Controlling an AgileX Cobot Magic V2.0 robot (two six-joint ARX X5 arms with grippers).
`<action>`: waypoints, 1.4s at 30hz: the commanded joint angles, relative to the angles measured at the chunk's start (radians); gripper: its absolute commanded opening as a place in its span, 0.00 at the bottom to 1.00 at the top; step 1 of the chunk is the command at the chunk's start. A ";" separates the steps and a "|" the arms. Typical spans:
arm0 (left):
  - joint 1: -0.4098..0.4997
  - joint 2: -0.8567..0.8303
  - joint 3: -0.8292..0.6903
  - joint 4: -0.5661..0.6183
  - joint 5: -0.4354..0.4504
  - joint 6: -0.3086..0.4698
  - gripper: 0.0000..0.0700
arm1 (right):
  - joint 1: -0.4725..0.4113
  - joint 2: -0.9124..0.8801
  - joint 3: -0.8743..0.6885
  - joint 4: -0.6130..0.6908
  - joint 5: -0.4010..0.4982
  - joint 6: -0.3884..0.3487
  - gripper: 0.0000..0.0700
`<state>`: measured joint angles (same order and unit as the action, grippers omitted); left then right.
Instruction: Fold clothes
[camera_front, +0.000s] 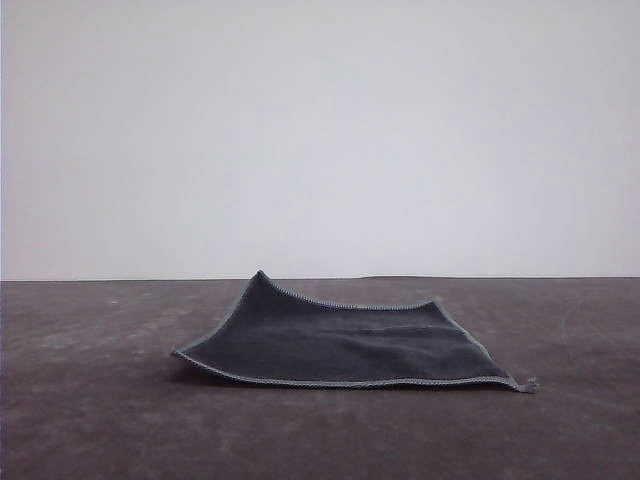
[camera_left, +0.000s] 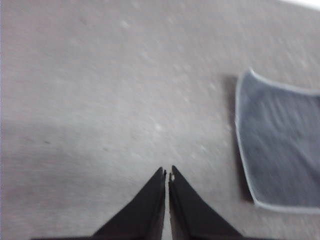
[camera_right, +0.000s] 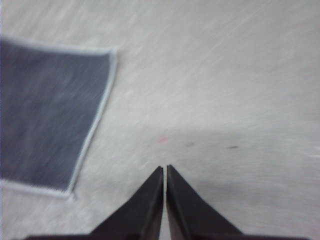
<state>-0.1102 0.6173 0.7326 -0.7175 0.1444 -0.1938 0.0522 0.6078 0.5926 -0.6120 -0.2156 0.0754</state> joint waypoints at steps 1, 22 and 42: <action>-0.046 0.011 0.022 0.027 0.006 0.028 0.00 | 0.023 0.017 0.015 0.027 -0.005 -0.023 0.01; -0.209 0.061 0.030 0.071 0.006 0.111 0.57 | 0.145 0.057 0.016 0.092 -0.005 -0.065 0.69; -0.209 0.172 0.082 0.044 0.041 -0.106 0.75 | 0.139 0.135 0.042 0.071 -0.086 0.185 0.69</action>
<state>-0.3149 0.7715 0.7921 -0.6809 0.1744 -0.2620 0.1903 0.7250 0.6172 -0.5446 -0.2926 0.1943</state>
